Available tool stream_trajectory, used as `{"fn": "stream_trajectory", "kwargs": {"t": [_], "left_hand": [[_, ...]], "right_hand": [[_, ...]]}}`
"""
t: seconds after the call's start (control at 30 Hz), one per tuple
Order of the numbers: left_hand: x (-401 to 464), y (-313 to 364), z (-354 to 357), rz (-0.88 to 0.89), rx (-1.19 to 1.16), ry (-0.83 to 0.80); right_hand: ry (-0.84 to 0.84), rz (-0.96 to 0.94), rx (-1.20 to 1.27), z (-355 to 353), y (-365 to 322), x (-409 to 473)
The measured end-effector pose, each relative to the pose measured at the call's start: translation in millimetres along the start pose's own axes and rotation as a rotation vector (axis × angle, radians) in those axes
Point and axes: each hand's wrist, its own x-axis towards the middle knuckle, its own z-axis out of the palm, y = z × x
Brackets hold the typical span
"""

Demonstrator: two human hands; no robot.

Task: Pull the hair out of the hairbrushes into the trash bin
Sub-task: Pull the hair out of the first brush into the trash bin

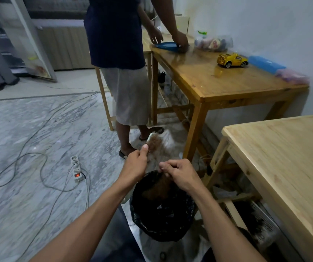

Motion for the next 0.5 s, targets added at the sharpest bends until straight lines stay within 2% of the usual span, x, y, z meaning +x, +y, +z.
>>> {"fn": "stream_trajectory", "kwargs": {"t": [0.23, 0.37, 0.43, 0.5], "left_hand": [[10, -6, -11, -0.302, -0.36, 0.068], [13, -10, -14, -0.402, -0.469, -0.057], [9, -8, -18, -0.408, -0.459, -0.135], [3, -3, -22, -0.337, -0.379, -0.198]], "right_hand": [[-0.061, 0.012, -0.047, -16, 5, -4], [-0.119, 0.1, -0.151, -17, 7, -6], [-0.152, 0.203, -0.232, -18, 6, -4], [-0.054, 0.272, -0.238, -20, 6, 1]]}}
